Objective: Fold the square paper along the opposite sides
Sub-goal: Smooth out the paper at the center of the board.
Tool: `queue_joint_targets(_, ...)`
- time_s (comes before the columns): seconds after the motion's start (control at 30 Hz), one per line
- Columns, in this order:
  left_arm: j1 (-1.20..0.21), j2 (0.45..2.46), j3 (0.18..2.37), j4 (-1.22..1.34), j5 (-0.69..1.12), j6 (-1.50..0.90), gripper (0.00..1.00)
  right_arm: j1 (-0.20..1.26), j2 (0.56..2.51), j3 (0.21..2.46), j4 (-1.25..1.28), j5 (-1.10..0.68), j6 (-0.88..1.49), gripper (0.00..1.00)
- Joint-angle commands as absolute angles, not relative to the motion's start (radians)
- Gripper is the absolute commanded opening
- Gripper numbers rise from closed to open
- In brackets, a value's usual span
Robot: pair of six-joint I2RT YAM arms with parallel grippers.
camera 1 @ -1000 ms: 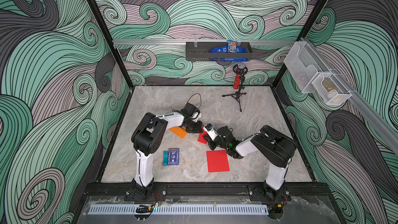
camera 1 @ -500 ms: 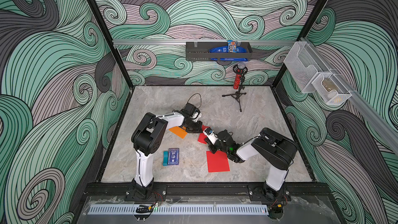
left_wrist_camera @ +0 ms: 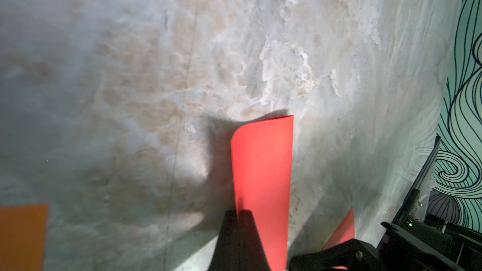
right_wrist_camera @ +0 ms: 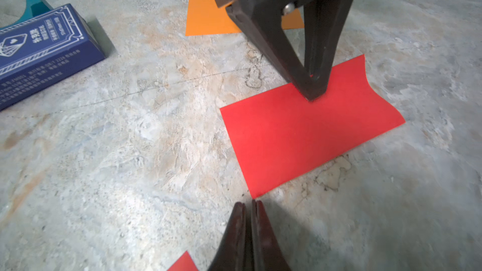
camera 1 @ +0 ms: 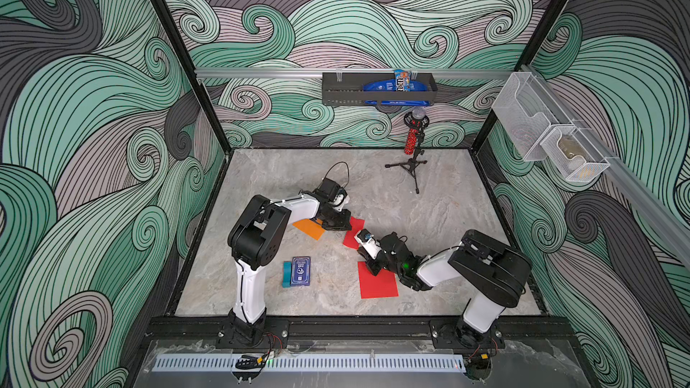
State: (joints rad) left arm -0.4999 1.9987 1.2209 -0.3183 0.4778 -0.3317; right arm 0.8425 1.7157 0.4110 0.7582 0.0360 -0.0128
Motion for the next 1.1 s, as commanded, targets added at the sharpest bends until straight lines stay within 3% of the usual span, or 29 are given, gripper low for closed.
queue_joint_targets(0.0, -0.505, 2.034, 1.211, -0.367, 0.397, -0.322, 0.0, 0.847, 1.666, 0.402, 0.744, 0.01, 0.028, 0.1)
queue_joint_targets(0.23, -0.505, 2.037, 1.207, -0.365, 0.396, -0.326, 0.0, 0.843, 1.614, 0.422, 0.793, -0.016, 0.07, 0.09)
queue_joint_targets(0.6, -0.5, 2.038, 1.207, -0.37, 0.385, -0.338, 0.0, 0.736, 1.801, 0.499, 0.918, -0.066, 0.076, 0.07)
queue_joint_targets(1.07, -0.492, 2.044, 1.213, -0.377, 0.37, -0.345, 0.0, 0.741, 1.865, 0.467, 0.859, -0.031, 0.021, 0.07)
